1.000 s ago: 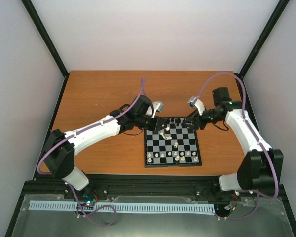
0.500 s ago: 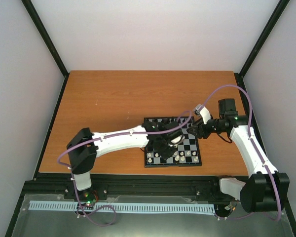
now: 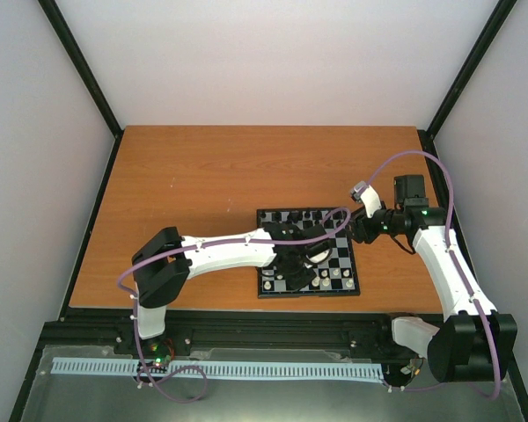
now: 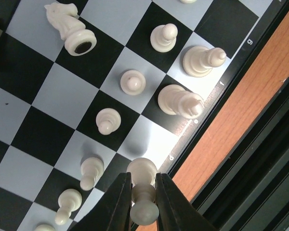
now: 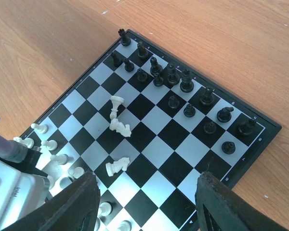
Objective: Set up the chess pieces on the board
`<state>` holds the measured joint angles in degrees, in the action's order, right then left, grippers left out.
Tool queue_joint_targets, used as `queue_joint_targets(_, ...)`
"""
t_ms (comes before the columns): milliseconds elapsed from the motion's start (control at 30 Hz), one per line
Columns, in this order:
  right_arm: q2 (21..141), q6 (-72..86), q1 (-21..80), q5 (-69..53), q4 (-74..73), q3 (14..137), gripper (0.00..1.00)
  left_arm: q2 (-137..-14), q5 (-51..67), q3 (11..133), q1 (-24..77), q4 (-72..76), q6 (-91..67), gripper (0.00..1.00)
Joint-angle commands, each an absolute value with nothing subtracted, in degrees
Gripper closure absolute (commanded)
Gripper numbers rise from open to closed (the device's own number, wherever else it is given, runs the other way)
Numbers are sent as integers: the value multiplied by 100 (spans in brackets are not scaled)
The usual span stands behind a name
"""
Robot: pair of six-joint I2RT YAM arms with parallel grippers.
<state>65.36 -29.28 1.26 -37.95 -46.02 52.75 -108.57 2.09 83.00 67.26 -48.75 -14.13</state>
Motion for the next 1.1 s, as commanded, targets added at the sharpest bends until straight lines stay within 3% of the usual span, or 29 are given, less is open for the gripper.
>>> queue_joint_targets(0, 6537, -2915, 79, -3792, -4516, 5221, 45, -11042, 373, 8489, 6768, -4658, -1419, 82)
queue_joint_targets(567, 6645, -2978, 79, -3897, -4596, 5229, 45, -11244, 394, 8474, 6775, -4478, -1480, 80)
queue_joint_targets(1067, 6662, -3008, 82, -3946, -4629, 5234, 45, -10583, 230, 8696, 6769, -4836, -1465, 59)
